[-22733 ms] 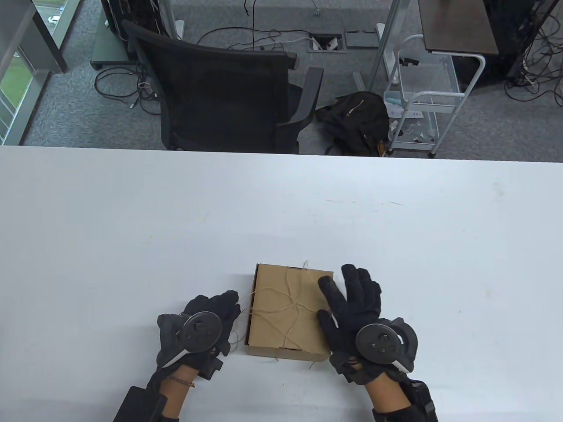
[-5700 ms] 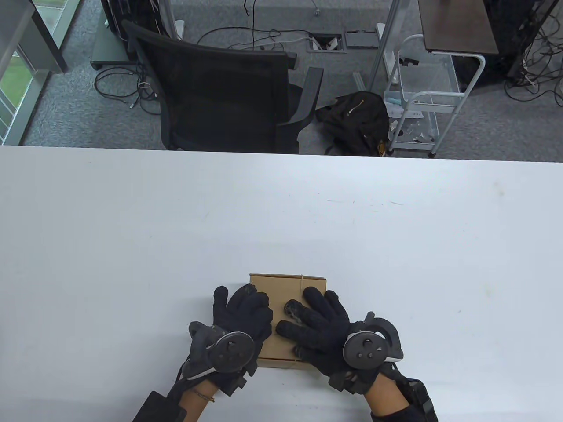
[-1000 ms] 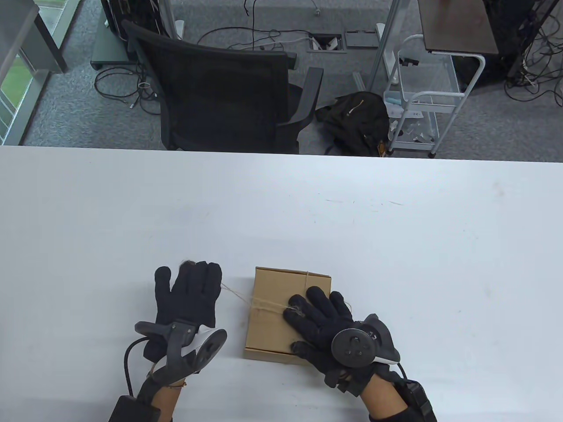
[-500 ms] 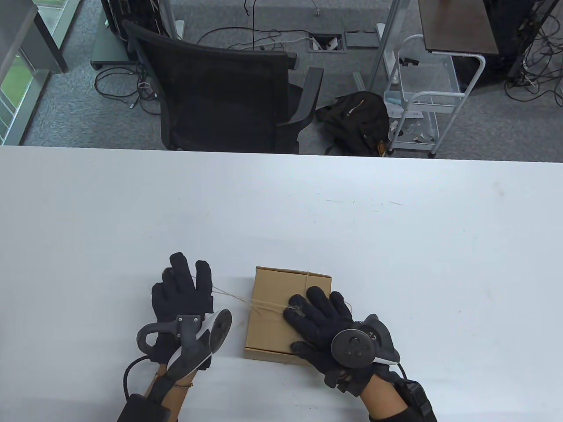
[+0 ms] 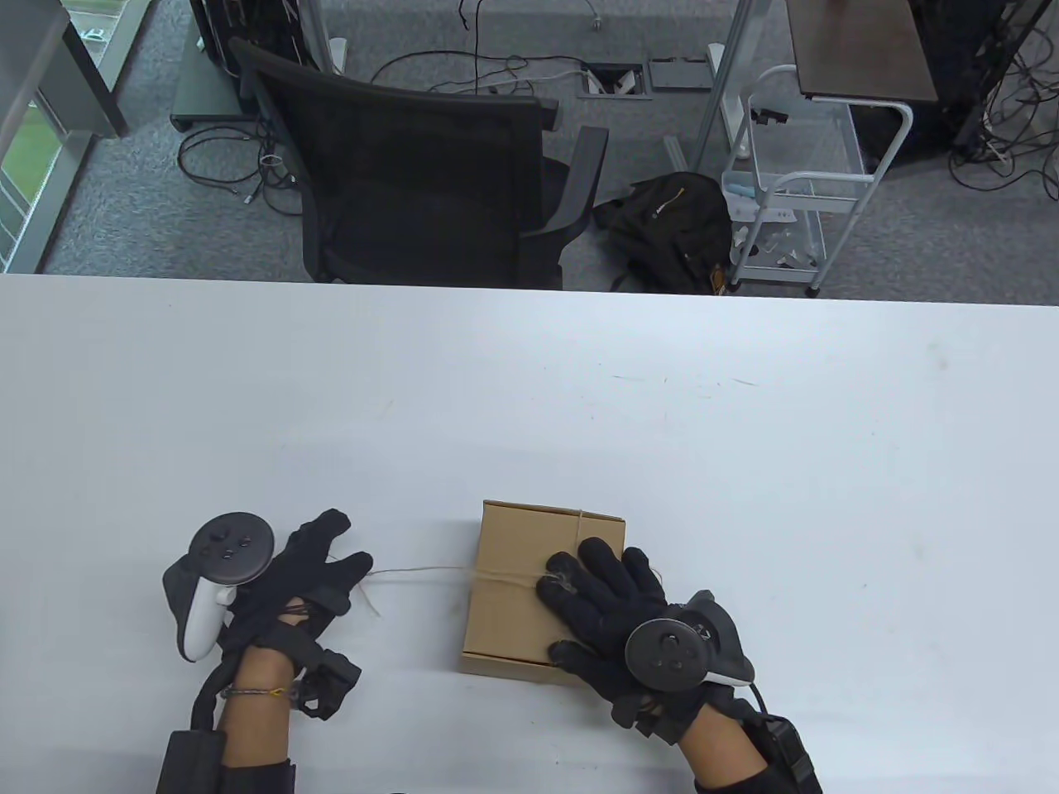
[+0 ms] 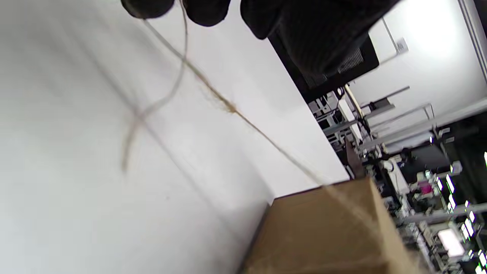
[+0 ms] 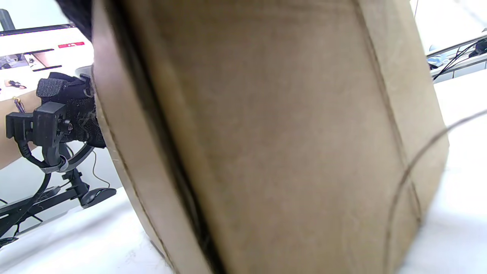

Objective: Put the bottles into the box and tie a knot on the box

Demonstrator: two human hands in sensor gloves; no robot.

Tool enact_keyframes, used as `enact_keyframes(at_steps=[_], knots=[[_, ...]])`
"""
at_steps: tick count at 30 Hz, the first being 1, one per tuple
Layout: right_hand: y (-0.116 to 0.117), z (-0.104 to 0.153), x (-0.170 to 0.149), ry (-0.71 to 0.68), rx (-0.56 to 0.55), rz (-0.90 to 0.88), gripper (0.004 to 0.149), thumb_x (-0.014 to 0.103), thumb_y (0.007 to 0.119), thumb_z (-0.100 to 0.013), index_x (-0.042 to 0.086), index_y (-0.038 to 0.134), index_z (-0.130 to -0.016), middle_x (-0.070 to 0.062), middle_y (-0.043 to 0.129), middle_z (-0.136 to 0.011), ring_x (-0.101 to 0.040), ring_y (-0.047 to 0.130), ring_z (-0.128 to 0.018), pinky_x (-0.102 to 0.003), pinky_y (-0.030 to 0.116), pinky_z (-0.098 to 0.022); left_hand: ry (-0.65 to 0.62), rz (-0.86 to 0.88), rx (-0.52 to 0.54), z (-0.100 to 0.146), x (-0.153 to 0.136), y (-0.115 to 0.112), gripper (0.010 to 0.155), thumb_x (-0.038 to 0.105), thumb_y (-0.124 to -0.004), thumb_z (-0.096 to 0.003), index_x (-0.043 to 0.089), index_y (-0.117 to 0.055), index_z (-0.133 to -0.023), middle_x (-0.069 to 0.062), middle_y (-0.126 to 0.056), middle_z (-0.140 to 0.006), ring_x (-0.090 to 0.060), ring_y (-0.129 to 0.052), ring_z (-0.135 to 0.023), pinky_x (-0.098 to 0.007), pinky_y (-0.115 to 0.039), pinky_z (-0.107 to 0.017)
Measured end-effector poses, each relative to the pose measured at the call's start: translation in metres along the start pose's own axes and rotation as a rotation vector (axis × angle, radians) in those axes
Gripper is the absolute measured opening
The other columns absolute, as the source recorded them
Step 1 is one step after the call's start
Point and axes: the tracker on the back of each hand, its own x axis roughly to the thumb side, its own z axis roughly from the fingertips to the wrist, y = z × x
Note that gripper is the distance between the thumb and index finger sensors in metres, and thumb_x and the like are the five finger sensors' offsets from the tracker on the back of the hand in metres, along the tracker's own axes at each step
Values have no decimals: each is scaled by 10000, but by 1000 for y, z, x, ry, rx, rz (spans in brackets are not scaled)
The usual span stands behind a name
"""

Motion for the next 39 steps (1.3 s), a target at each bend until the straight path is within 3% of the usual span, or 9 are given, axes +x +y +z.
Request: enact_keyframes(at_steps=[5,8,11,15,20,23,29,35,39], knots=[[0,-1,-1,-5,0,-14,686,504,700,-485,158,616,-1071,-86,490,-1166,-439,345,-1038,-718,259,-668,65,-184,264,7,0,3,842,545,-750,-562,137,-422,-1220,-366,-397,-1245,-690,-492,-1041,-866,-413,-602],[0,0,-2,-19,4,-25,678,494,708,-484,164,621,-1070,-81,489,-1167,-440,336,-1041,-726,251,-666,-176,-333,371,10,20,-16,806,512,-803,-533,207,-481,-1206,-299,-509,-1247,-614,-618,-1057,-852,-449,-621],[0,-1,-1,-33,3,-36,658,477,713,-485,174,633,-1064,-70,500,-1166,-455,328,-1040,-743,244,-659,-366,-319,269,12,38,-44,704,496,-845,-506,251,-667,-1142,-246,-578,-1258,-628,-515,-1105,-853,-379,-655],[-1,-1,1,-52,1,-16,646,465,720,-484,186,636,-1060,-57,505,-1167,-480,351,-1034,-756,260,-656,-580,-306,-6,14,57,-92,772,573,-803,-499,272,-601,-1181,-240,-392,-1313,-634,-302,-1138,-852,-289,-666],[0,-1,2,-82,-3,-28,625,446,723,-484,198,648,-1052,-39,521,-1165,-494,352,-1033,-767,251,-651,-616,-431,-22,18,68,-124,647,481,-831,-506,278,-711,-1108,-243,-380,-1311,-648,-235,-1129,-859,-243,-660],[0,-1,4,-95,-3,-34,611,443,727,-481,211,667,-1042,-24,543,-1160,-497,361,-1032,-770,257,-650,-669,-428,71,24,71,-125,457,410,-849,-499,260,-852,-931,-178,-598,-1228,-590,-448,-1141,-865,-284,-659],[-7,1,-2,-96,-15,-143,602,428,779,-474,302,655,-1050,-71,421,-1189,-517,345,-1034,-772,140,-619,-717,-277,76,29,68,-111,455,410,-866,-490,240,-878,-912,-161,-673,-1193,-570,-534,-1127,-873,-306,-654],[-47,23,-33,40,-276,-351,767,384,908,-430,342,537,-1099,-198,490,-1176,-569,394,-1011,-866,104,-530,-711,-275,97,27,61,-106,462,408,-873,-485,201,-887,-898,-170,-717,-1161,-561,-595,-1102,-869,-352,-649],[-43,28,-53,248,-22,-368,871,173,873,-440,273,341,-1123,-271,393,-1170,-647,348,-990,-903,250,-569,-701,-317,88,26,59,-111,459,402,-873,-486,186,-888,-891,-172,-725,-1155,-561,-611,-1094,-863,-373,-653]])
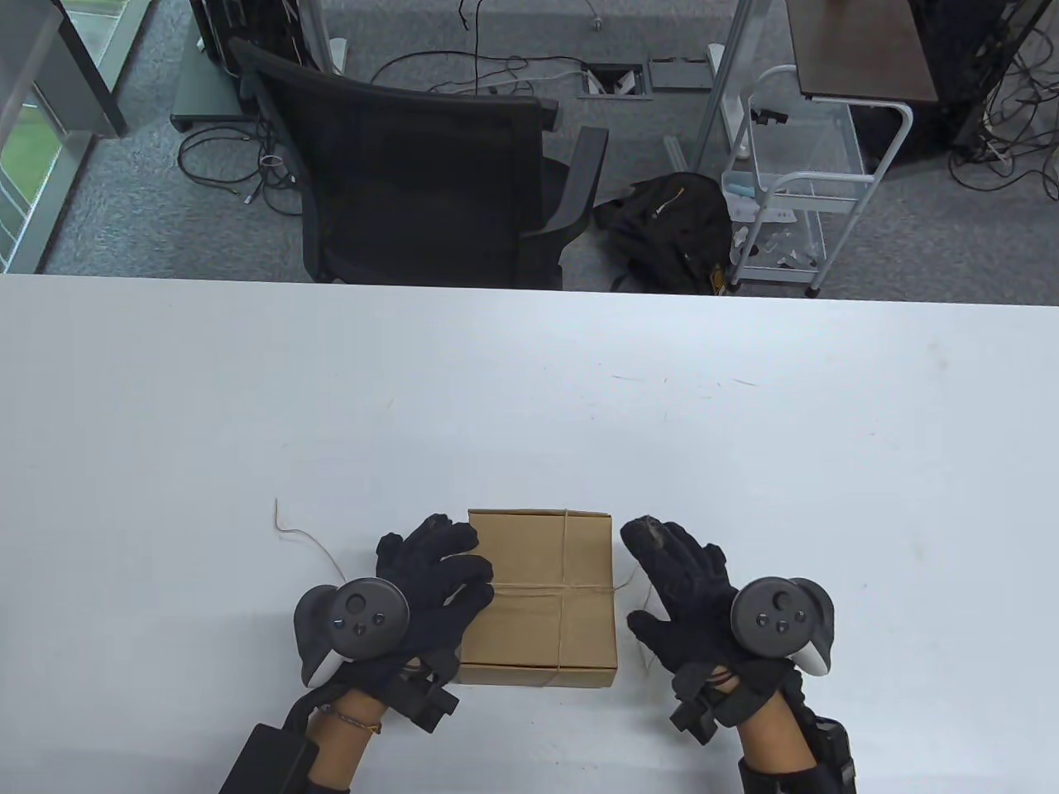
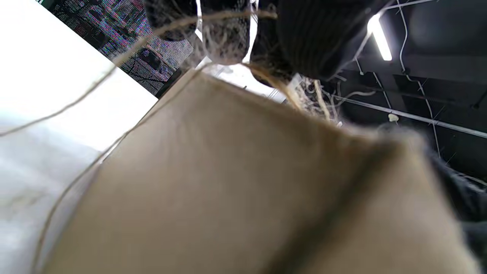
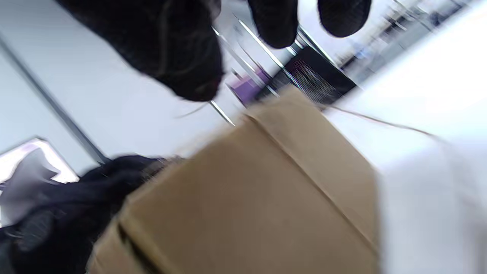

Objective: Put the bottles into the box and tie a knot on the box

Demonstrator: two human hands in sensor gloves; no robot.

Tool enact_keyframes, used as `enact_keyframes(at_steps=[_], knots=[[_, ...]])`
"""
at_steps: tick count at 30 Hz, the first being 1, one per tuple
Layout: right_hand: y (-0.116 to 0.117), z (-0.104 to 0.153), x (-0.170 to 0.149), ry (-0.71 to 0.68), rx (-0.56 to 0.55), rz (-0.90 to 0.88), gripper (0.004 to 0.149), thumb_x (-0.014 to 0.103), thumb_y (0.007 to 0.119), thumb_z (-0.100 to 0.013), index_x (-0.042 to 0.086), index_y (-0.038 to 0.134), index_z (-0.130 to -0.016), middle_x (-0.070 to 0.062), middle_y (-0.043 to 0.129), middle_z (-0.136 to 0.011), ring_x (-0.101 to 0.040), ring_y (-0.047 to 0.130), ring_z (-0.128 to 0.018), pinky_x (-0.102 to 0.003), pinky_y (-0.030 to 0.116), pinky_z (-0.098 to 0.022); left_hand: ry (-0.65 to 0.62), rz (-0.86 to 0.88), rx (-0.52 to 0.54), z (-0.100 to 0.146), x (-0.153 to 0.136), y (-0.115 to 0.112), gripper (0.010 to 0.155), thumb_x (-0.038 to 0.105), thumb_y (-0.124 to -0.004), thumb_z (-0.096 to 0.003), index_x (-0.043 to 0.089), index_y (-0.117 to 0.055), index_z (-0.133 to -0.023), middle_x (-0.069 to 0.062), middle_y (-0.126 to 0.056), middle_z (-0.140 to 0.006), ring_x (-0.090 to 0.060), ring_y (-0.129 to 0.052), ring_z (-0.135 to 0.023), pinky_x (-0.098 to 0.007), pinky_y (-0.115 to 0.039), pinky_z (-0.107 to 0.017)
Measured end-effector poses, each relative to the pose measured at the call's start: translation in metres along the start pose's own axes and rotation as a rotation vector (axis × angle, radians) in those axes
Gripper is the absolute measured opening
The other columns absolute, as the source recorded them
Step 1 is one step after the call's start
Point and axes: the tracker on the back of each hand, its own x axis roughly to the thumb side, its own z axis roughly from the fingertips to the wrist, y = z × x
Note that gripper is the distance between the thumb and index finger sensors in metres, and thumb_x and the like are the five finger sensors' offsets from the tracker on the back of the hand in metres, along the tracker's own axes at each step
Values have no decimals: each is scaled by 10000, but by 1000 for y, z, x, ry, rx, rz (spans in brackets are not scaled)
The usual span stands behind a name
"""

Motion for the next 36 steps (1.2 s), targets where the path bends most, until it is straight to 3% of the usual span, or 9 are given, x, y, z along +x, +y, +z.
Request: enact_keyframes(at_steps=[3,5,10,13,16,21,27,33,36], knots=[[12,-8,-9,-30,-128,59,870,131,898,-398,200,399,-1108,-289,472,-1133,-610,433,-980,-828,376,-624,0,-30,-31,1,0,-5,457,396,-873,-486,180,-889,-889,-171,-722,-1161,-555,-625,-1094,-858,-392,-656],[18,-13,-12,9,-100,112,888,181,923,-413,189,364,-1102,-266,590,-1087,-584,508,-960,-787,431,-633,-1,-30,-16,1,0,-6,462,397,-871,-484,174,-887,-888,-167,-727,-1157,-546,-641,-1088,-853,-404,-658],[15,-13,-7,-53,-326,287,633,220,922,-409,138,695,-993,-94,1023,-671,-403,930,-724,-629,730,-564,-3,-13,14,4,1,-1,469,391,-878,-482,152,-887,-886,-159,-783,-1118,-526,-710,-1058,-845,-439,-661],[4,-6,-2,-86,-395,240,388,266,884,-420,141,950,-781,-83,1051,-579,-362,1001,-595,-604,785,-520,6,1,37,4,0,5,474,388,-892,-479,143,-892,-884,-144,-787,-1117,-517,-709,-1063,-841,-445,-670],[-6,1,4,-140,-436,131,390,267,838,-438,132,939,-790,-83,1024,-577,-375,977,-598,-646,761,-523,13,1,48,3,-3,9,480,386,-905,-470,129,-904,-875,-136,-798,-1110,-511,-720,-1059,-836,-455,-674],[-8,6,14,-227,-443,15,390,275,784,-468,164,885,-828,-157,906,-861,-467,853,-771,-657,734,-547,16,-4,71,4,-7,13,475,364,-916,-467,111,-921,-868,-139,-798,-1113,-509,-730,-1051,-790,-509,-699],[-13,8,12,-214,-540,-73,379,263,828,-440,118,941,-772,-119,1064,-600,-322,1058,-476,-492,920,-369,-15,-108,58,5,-8,12,474,342,-922,-459,89,-936,-860,-130,-780,-1129,-480,-782,-1023,-647,-640,-731],[-15,4,-13,83,-359,240,370,245,864,-411,91,990,-723,-130,1102,-517,-306,1087,-392,-477,940,-308,-38,-164,25,3,-13,10,463,319,-889,-466,108,-898,-877,-198,-765,-1116,-323,-1047,-795,-506,-859,-622],[-7,0,-15,81,-298,324,372,237,864,-412,87,991,-728,-145,1102,-509,-317,1084,-382,-487,936,-300,-34,-95,4,1,-19,11,454,330,-858,-479,180,-866,-907,-228,-935,-978,-267,-1140,-541,-494,-932,-466]])
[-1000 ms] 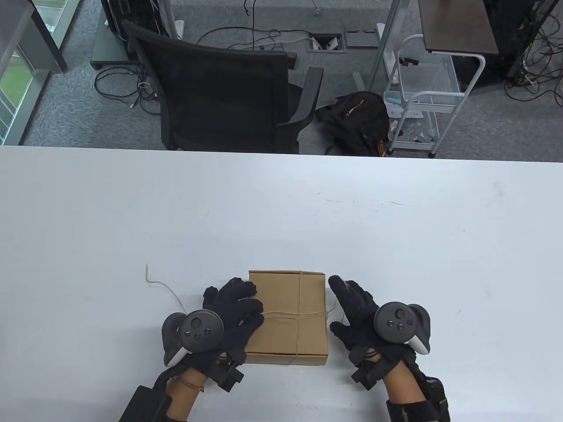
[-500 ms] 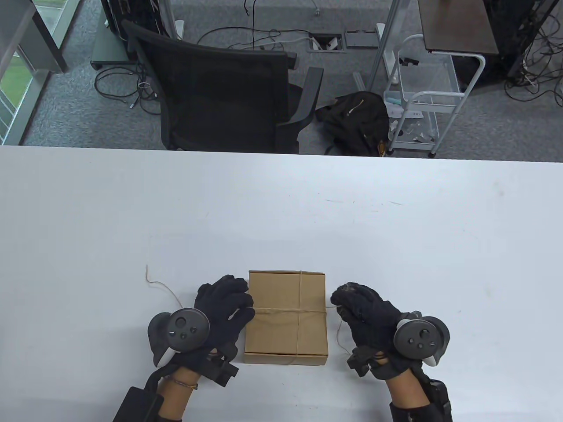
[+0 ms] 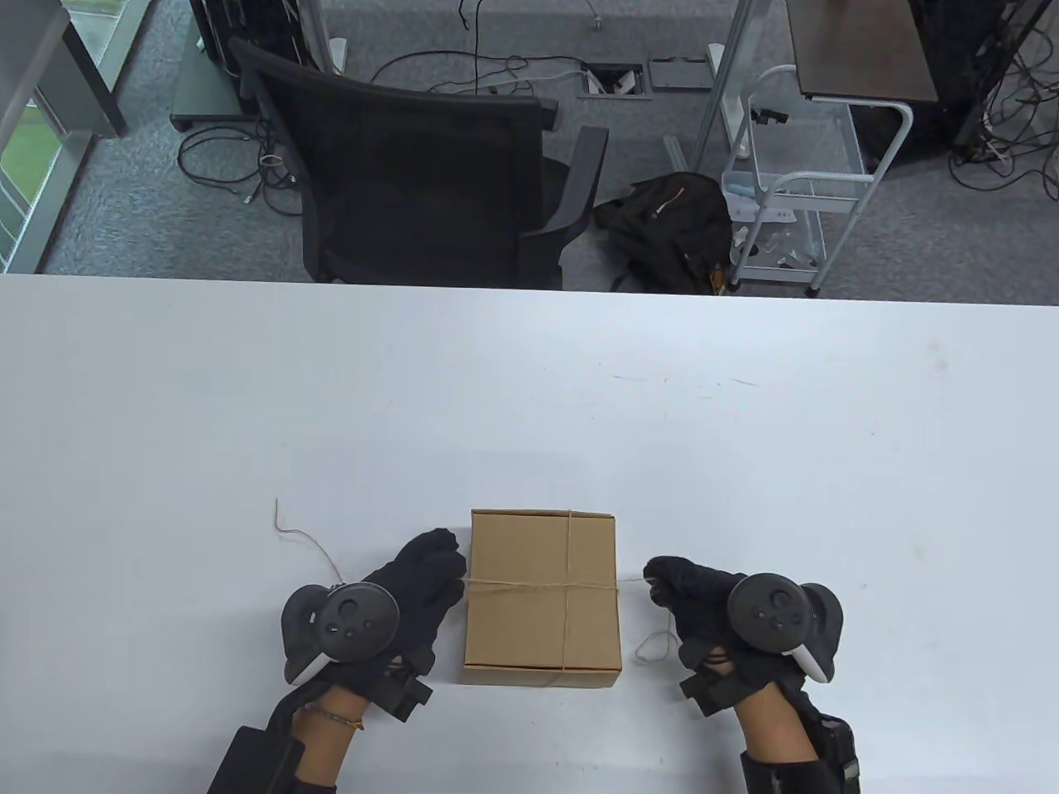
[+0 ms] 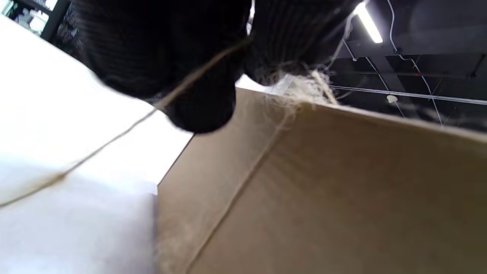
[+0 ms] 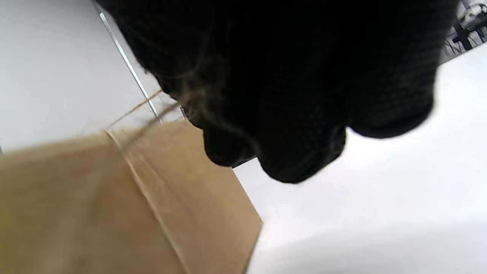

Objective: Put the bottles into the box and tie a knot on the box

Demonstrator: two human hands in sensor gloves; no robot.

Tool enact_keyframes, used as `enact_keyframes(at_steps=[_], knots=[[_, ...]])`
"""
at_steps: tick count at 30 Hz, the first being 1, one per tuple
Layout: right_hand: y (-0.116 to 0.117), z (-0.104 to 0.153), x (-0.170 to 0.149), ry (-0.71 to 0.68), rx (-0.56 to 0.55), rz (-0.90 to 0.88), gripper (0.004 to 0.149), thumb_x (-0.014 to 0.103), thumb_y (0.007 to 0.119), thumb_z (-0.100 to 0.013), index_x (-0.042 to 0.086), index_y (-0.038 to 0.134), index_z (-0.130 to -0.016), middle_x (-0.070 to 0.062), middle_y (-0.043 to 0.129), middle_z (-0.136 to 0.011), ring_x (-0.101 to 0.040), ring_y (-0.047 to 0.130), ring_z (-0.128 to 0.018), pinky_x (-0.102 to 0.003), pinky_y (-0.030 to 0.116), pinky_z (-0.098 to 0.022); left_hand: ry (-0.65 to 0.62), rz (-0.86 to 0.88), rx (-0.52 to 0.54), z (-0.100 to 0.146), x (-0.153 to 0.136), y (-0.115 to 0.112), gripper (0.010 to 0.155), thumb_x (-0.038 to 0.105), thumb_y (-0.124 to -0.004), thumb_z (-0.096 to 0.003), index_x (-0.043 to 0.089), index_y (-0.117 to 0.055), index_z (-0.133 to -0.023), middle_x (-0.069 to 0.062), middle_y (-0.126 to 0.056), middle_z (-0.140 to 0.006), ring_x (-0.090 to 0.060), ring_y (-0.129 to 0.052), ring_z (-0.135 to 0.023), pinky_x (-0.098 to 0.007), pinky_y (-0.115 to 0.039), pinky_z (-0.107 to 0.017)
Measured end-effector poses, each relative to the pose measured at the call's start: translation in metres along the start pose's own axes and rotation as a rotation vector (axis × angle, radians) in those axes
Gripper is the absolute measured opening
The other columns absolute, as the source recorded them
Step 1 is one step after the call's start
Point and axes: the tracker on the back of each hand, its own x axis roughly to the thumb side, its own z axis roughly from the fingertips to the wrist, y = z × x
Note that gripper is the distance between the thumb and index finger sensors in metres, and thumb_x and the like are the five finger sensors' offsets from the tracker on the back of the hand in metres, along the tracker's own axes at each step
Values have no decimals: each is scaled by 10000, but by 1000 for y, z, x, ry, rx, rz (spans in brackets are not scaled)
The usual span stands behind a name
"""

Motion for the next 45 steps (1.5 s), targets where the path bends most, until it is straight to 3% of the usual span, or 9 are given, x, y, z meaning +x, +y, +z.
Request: enact_keyframes(at_steps=[4,8,17,19,24,31,35,40,45], knots=[[1,-1,6,-3,-11,76,374,241,849,-421,103,982,-743,-137,1103,-500,-307,1087,-372,-478,939,-295,13,99,-63,-4,-12,2,482,362,-866,-477,182,-858,-924,-74,-1127,-576,-119,-1095,-177,-402,-958,-241],[1,1,6,-1,-38,147,375,243,850,-422,99,983,-742,-135,1105,-493,-305,1089,-367,-477,939,-292,28,187,-112,-6,-22,11,591,487,-897,-430,133,-891,-904,-16,-1126,-433,-67,-1023,-58,-356,-943,-154],[11,2,14,1,-34,255,375,239,849,-427,89,979,-745,-141,1103,-494,-310,1085,-369,-482,934,-294,210,-101,-302,-3,-28,17,559,393,-882,-488,110,-858,-970,-128,-1155,-615,-67,-1054,-86,-356,-952,-170],[14,2,16,-2,-30,292,376,241,849,-426,89,979,-744,-138,1104,-491,-308,1086,-366,-479,935,-292,206,-156,-456,-4,-24,14,556,414,-904,-477,123,-883,-950,-123,-1154,-637,-57,-1064,-101,-346,-959,-183],[20,2,20,6,-40,339,376,242,849,-428,86,978,-746,-137,1104,-487,-307,1087,-361,-477,936,-289,159,162,-750,-4,-26,3,527,425,-938,-464,112,-953,-888,-124,-1170,-601,-58,-1074,-92,-346,-964,-178],[25,1,24,-14,-29,344,376,244,849,-430,88,975,-748,-135,1103,-492,-307,1085,-369,-479,934,-296,1,498,-760,-7,-15,4,509,480,-958,-431,116,-1027,-780,-57,-1187,-443,-47,-1073,-44,-337,-971,-139],[24,1,19,-5,-33,266,378,261,834,-440,101,957,-759,-127,1081,-547,-326,1057,-443,-506,902,-357,-55,839,-802,-7,-11,-20,583,556,-829,-497,142,-968,-883,-51,-1151,-478,-46,-1059,-96,-340,-956,-182],[8,2,1,49,-46,-151,384,262,816,-448,119,926,-786,-189,889,-834,-457,848,-728,-626,728,-539,-100,1182,-714,-11,-5,-37,630,557,-727,-553,188,-800,-1058,-58,-1102,-603,-70,-1056,-211,-366,-938,-281],[-9,1,-17,-70,-49,-590,442,196,827,-440,117,808,-874,-130,1022,-647,-310,1032,-469,-491,897,-374,-96,1294,-633,-11,-7,-41,620,542,-718,-562,244,-732,-1105,-32,-1082,-633,-66,-1043,-251,-370,-930,-317]])
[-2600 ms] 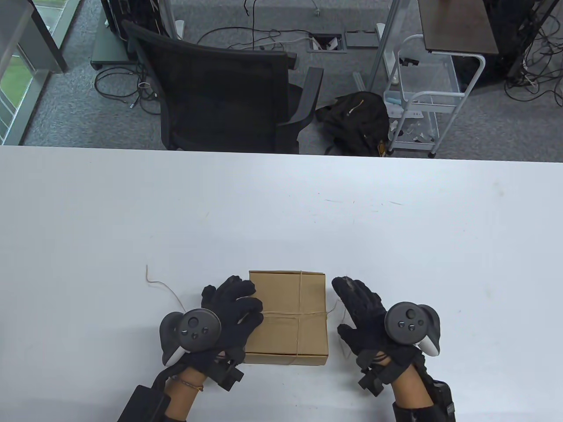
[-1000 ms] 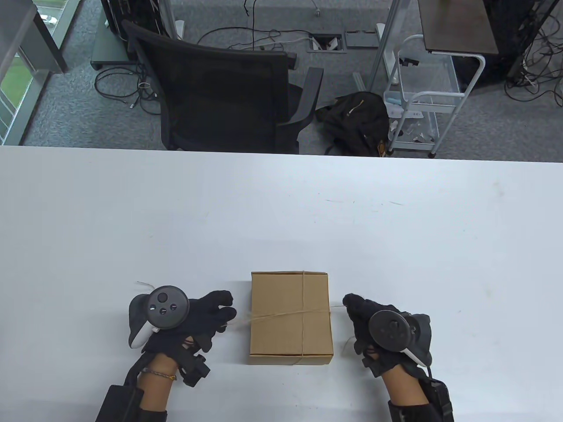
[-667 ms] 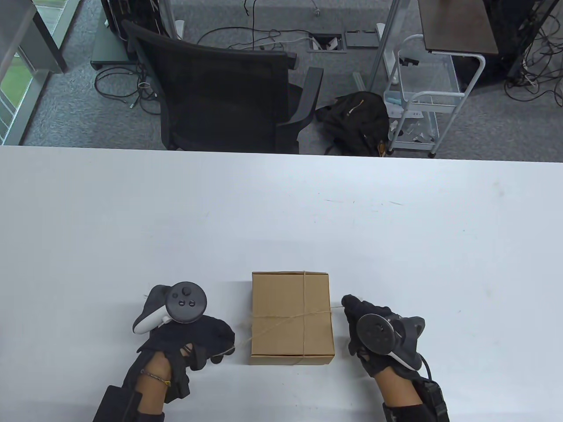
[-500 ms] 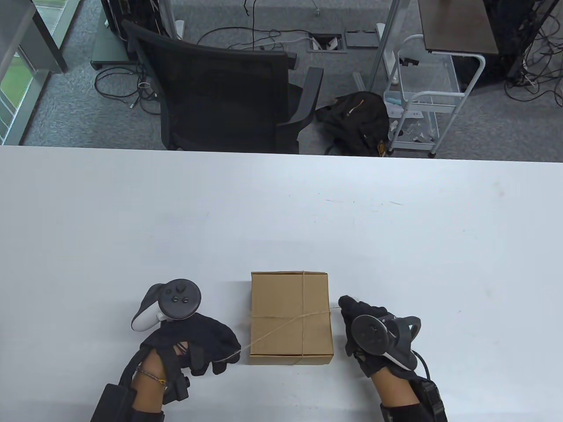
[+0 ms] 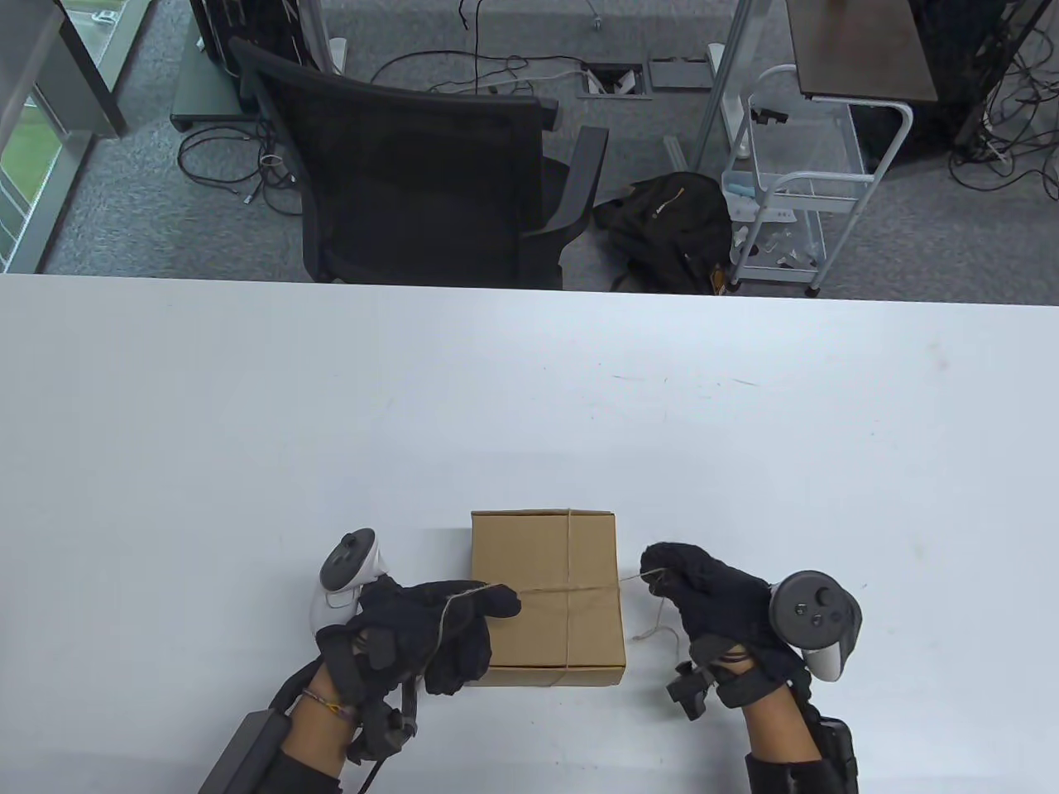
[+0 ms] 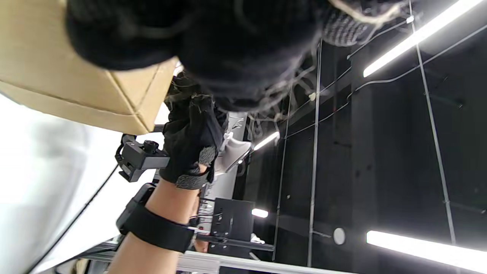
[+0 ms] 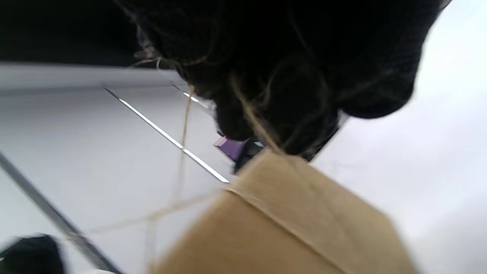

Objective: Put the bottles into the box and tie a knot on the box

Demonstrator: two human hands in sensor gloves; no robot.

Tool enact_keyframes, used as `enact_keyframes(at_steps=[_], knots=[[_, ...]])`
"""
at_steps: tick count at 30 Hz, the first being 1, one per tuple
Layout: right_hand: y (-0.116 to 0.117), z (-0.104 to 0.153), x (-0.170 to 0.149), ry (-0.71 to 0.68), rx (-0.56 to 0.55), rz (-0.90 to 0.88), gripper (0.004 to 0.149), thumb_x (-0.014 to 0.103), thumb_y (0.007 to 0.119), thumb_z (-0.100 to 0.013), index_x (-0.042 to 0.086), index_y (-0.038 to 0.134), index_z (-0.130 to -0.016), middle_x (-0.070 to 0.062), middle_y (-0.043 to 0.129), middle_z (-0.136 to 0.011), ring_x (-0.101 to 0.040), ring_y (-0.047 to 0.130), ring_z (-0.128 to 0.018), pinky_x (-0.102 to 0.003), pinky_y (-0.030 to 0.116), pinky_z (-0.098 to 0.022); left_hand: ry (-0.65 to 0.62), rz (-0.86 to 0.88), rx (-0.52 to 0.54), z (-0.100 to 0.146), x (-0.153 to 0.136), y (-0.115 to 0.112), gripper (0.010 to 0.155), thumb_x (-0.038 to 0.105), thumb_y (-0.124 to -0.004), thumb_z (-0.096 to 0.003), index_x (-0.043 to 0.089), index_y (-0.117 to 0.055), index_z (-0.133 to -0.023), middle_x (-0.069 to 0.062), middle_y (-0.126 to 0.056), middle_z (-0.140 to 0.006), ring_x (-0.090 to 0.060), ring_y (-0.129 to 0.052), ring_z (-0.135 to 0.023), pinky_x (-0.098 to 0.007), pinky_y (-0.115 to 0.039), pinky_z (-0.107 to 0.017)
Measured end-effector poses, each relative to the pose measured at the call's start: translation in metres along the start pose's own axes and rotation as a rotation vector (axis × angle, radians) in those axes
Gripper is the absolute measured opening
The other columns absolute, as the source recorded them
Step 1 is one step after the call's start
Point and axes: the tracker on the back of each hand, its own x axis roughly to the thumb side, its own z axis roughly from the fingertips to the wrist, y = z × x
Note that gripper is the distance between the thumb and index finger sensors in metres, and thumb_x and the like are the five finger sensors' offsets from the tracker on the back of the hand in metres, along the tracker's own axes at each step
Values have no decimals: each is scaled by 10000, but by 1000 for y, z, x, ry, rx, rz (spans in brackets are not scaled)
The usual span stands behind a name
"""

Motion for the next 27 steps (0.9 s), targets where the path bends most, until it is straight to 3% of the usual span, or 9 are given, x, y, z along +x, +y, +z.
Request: enact_keyframes(at_steps=[4,6,10,12,14,16,19,23,27], knots=[[-2,-4,6,-43,233,-165,474,132,807,-442,237,778,-903,-135,981,-714,-325,1010,-484,-499,881,-389,-4,15,-6,-1,-3,0,627,542,-709,-567,275,-676,-1133,-25,-1079,-635,-61,-1041,-253,-363,-930,-319],[0,-5,12,-52,324,-82,394,87,786,-435,211,878,-798,-139,946,-759,-318,994,-495,-502,869,-403,2,14,-12,-1,-3,-1,635,536,-708,-569,293,-628,-1150,-24,-1078,-635,-59,-1039,-252,-363,-929,-320],[16,-4,21,2,476,258,310,21,769,-414,117,1021,-566,-160,917,-803,-330,959,-512,-547,822,-438,1,9,-13,-3,-4,-3,639,523,-712,-572,323,-571,-1162,-13,-1079,-622,-41,-1028,-230,-351,-931,-307],[33,-4,20,59,546,562,368,18,763,-411,125,1030,-640,-174,890,-864,-334,953,-529,-554,813,-453,11,-9,-15,-4,-3,-5,641,518,-715,-572,333,-555,-1164,-13,-1079,-617,-38,-1024,-224,-349,-931,-302],[44,-5,15,127,596,720,403,25,752,-419,139,1000,-716,-188,850,-917,-336,944,-557,-549,807,-469,17,-16,-20,-5,-2,-6,640,516,-717,-573,333,-553,-1164,-11,-1081,-609,-33,-1020,-214,-345,-932,-295],[54,-6,8,210,582,878,465,35,747,-428,146,903,-852,-194,826,-938,-338,946,-559,-534,813,-462,18,-32,-16,-5,-3,-6,643,514,-721,-570,335,-550,-1163,-9,-1083,-601,-29,-1017,-205,-342,-933,-289],[60,-10,-1,262,446,935,460,154,820,-443,51,854,-890,-238,888,-854,-304,990,-472,-493,858,-387,25,-42,-24,-6,-2,-8,645,507,-729,-570,344,-536,-1164,-11,-1082,-600,-30,-1016,-202,-342,-933,-286],[57,-9,-9,358,174,968,528,438,829,-458,32,954,-770,-213,1029,-631,-242,1051,-332,-440,917,-268,20,-47,-33,-6,-1,-10,654,437,-779,-565,363,-519,-1161,-2,-1080,-605,-31,-1016,-202,-344,-933,-288],[52,-8,-11,424,-46,796,625,514,700,-465,14,1007,-680,-214,1072,-523,-228,1071,-239,-424,929,-197,22,-62,-56,-9,0,-12,671,414,-808,-558,373,-512,-1160,-6,-1081,-623,-26,-1021,-208,-339,-936,-290]])
